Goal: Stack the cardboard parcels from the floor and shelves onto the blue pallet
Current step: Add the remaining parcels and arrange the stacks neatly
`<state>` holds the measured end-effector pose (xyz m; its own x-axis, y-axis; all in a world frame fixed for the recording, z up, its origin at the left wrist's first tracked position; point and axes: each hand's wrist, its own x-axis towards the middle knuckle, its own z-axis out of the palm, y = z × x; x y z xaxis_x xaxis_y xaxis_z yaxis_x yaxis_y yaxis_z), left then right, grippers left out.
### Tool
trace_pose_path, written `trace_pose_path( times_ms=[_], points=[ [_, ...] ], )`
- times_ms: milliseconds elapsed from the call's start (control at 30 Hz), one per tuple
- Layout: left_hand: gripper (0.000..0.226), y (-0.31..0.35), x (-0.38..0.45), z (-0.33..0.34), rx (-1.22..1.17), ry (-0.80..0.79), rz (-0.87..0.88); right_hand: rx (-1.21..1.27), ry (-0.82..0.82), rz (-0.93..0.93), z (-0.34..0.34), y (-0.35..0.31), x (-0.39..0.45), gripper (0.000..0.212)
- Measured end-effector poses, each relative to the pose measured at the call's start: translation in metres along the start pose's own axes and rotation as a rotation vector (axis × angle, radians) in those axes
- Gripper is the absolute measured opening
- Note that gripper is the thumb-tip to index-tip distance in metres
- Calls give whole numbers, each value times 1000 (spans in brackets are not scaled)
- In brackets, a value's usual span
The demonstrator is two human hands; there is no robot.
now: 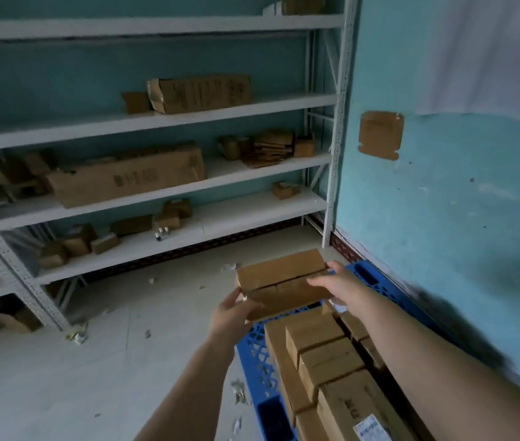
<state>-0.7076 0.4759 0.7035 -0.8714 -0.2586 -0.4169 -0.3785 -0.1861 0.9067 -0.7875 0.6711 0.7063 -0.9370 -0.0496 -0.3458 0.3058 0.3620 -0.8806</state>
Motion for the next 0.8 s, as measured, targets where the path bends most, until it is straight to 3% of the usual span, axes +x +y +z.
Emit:
trace_pose_path(
  times_ms=[133,233,367,600,800],
  points=[
    [53,15,40,3,-10,-24,-16,-13,46,34,-1,-10,36,80],
    [41,24,97,6,-3,-42,-25,-43,77,76,4,-9,82,76],
    [44,10,189,17,44,-93,-87,-98,125,165,16,8,156,77],
    [38,-55,353,56,132,-117,-319,-181,113,366,25,70,299,73],
    [36,-146,455,94,373,-197,-211,-222,146,420,36,155,404,65]
  ],
)
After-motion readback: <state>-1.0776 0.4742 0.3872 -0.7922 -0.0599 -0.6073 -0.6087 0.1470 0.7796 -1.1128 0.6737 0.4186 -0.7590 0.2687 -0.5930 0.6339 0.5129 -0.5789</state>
